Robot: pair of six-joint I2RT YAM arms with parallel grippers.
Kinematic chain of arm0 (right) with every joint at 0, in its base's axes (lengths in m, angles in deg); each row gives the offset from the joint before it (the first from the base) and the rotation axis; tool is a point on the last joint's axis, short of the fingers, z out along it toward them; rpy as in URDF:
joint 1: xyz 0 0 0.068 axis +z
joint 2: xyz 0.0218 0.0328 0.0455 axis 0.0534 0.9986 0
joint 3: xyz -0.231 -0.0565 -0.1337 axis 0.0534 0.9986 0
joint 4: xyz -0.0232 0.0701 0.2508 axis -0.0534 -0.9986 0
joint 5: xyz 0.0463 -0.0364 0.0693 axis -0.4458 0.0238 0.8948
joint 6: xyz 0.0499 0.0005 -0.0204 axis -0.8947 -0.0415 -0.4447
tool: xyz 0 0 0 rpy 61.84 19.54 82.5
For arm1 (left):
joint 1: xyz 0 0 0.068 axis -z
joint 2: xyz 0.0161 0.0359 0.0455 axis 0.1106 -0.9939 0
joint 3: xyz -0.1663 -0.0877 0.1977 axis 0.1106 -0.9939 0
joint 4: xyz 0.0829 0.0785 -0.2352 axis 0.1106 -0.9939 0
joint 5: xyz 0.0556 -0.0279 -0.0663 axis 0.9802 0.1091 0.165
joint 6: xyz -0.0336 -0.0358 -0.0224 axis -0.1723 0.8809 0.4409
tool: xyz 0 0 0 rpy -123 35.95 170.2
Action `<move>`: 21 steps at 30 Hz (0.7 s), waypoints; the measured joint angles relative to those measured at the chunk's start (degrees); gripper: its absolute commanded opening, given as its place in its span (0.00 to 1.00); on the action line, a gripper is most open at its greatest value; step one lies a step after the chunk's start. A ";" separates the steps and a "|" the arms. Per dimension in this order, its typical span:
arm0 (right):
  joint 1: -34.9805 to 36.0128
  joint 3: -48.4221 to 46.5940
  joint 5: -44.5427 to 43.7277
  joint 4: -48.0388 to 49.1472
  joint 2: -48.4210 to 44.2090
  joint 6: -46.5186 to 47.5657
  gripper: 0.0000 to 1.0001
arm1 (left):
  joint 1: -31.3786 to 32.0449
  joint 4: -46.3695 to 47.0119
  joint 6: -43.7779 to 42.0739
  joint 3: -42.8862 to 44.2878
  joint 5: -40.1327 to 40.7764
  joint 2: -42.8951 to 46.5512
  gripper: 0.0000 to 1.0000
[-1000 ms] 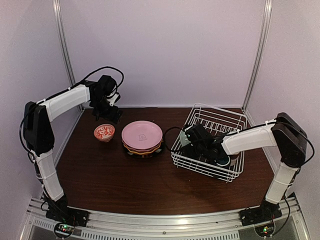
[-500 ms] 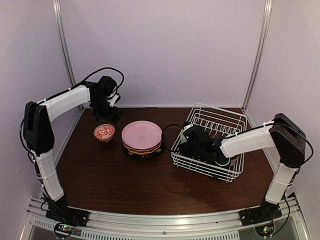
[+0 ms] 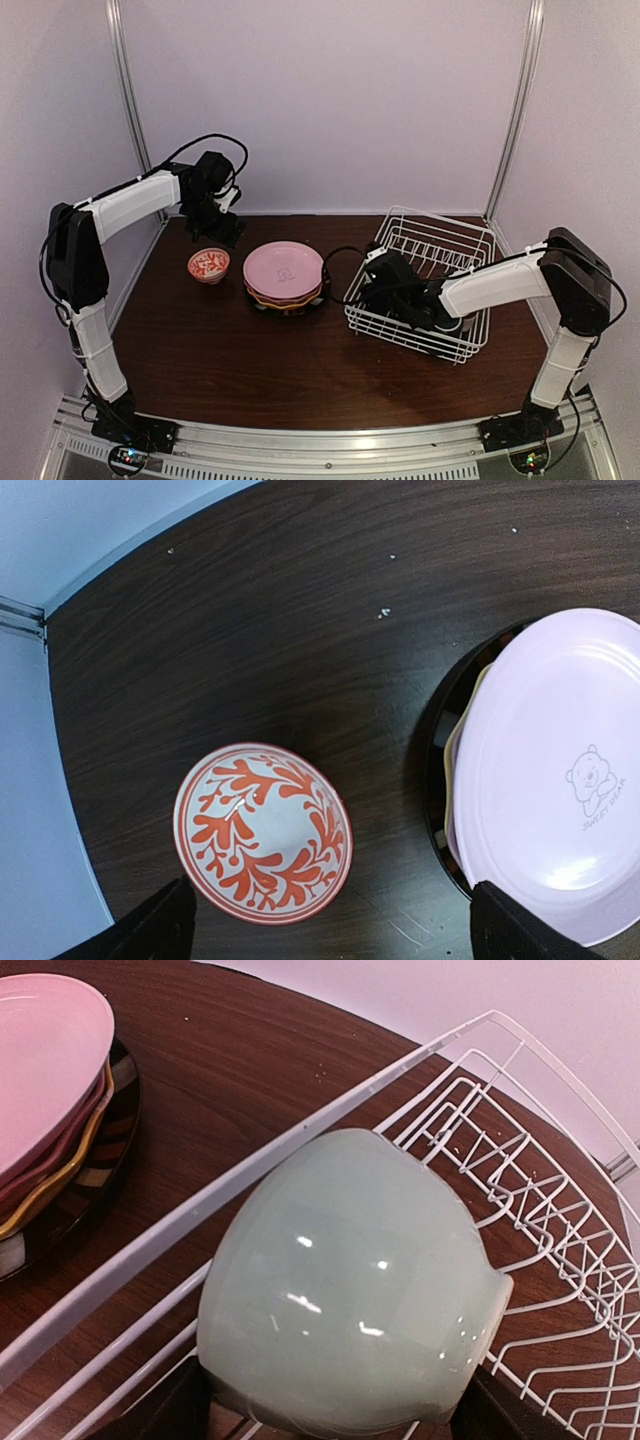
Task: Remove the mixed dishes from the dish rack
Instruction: Grab the bowl from the dish rack.
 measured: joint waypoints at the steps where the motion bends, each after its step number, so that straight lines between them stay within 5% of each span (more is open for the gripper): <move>1: 0.00 0.00 -0.26 -0.07 0.00 -0.09 0.78 | 0.00 0.00 0.00 0.00 0.00 0.00 0.98; 21: -1.92 2.69 1.86 -2.54 -7.93 -6.03 0.64 | 0.00 0.15 0.35 0.00 0.22 0.02 0.97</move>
